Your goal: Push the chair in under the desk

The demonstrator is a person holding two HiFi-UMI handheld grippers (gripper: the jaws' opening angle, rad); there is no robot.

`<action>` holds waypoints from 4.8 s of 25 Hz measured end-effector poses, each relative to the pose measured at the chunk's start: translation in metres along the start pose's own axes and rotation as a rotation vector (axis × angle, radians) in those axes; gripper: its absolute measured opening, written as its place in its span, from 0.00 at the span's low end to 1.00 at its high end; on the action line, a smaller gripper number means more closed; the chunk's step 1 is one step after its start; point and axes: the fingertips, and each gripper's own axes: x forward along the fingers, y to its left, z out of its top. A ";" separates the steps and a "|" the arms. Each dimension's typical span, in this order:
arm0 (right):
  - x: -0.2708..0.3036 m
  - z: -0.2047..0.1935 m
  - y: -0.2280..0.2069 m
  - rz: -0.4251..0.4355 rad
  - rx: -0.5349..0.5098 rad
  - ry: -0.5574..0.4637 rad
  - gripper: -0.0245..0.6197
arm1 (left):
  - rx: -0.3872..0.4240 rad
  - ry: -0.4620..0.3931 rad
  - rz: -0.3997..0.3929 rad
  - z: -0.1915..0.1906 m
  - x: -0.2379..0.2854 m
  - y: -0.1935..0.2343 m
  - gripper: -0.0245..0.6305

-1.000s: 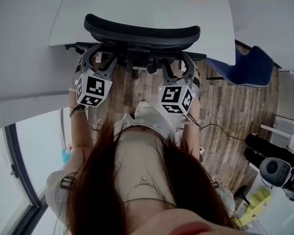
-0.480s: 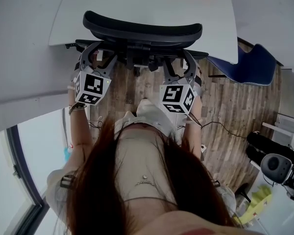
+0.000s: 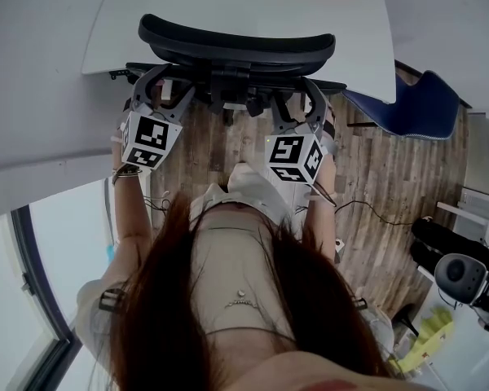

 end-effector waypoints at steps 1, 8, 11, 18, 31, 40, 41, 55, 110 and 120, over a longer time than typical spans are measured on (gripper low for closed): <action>0.000 0.000 0.000 0.001 -0.001 0.001 0.46 | -0.002 0.001 -0.001 0.000 0.000 0.000 0.42; -0.001 0.000 0.000 -0.004 -0.026 -0.008 0.46 | -0.001 0.019 -0.001 0.000 0.000 0.000 0.41; -0.003 0.000 0.000 -0.015 -0.033 -0.006 0.46 | -0.003 0.005 0.006 0.000 -0.001 0.000 0.41; -0.020 0.002 0.008 -0.010 0.000 -0.020 0.45 | -0.065 -0.058 0.071 0.004 -0.015 0.003 0.37; -0.061 0.004 0.018 -0.030 0.097 -0.024 0.41 | -0.097 -0.100 0.073 0.011 -0.060 -0.022 0.29; -0.098 0.013 0.035 -0.057 0.139 -0.036 0.37 | -0.110 -0.147 0.079 0.015 -0.098 -0.043 0.18; -0.102 0.013 0.038 -0.059 0.139 -0.035 0.37 | -0.110 -0.149 0.080 0.014 -0.102 -0.045 0.17; -0.162 0.029 0.078 -0.148 0.122 -0.048 0.25 | -0.125 -0.226 0.063 0.004 -0.164 -0.074 0.08; -0.258 0.004 0.095 -0.129 0.103 -0.106 0.08 | -0.215 -0.252 0.047 0.017 -0.231 -0.181 0.04; -0.279 -0.003 0.099 -0.129 0.098 -0.120 0.08 | -0.202 -0.257 0.054 0.022 -0.249 -0.199 0.04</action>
